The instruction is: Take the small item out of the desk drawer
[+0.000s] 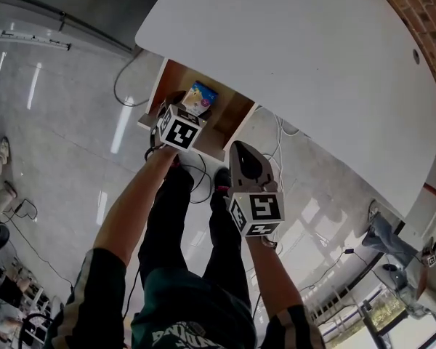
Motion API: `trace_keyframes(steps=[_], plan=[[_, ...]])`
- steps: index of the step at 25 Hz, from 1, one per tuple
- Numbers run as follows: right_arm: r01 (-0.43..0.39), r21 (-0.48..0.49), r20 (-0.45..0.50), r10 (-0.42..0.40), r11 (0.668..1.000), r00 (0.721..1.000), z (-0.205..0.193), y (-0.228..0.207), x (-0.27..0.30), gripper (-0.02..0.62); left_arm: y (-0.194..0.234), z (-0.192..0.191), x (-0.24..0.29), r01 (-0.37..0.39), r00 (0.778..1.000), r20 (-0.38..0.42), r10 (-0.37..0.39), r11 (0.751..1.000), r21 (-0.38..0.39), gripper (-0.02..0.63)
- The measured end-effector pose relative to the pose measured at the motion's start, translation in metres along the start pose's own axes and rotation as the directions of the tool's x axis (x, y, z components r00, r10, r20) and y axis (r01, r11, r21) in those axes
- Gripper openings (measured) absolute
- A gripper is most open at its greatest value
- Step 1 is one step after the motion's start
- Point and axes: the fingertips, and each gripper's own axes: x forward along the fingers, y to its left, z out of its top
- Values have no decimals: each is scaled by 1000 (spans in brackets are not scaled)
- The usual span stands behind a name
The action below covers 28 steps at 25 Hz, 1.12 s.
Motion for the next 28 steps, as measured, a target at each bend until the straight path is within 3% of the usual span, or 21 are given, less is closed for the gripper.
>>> trace_keyframes(steps=[21, 28], plan=[[49, 40, -31, -48, 998, 998, -25, -23, -1, 25, 15, -28, 83, -65, 981, -183, 60, 998, -21, 405], [71, 53, -37, -69, 996, 997, -41, 3, -9, 25, 29, -62, 79, -90, 972, -218, 84, 996, -17, 410]])
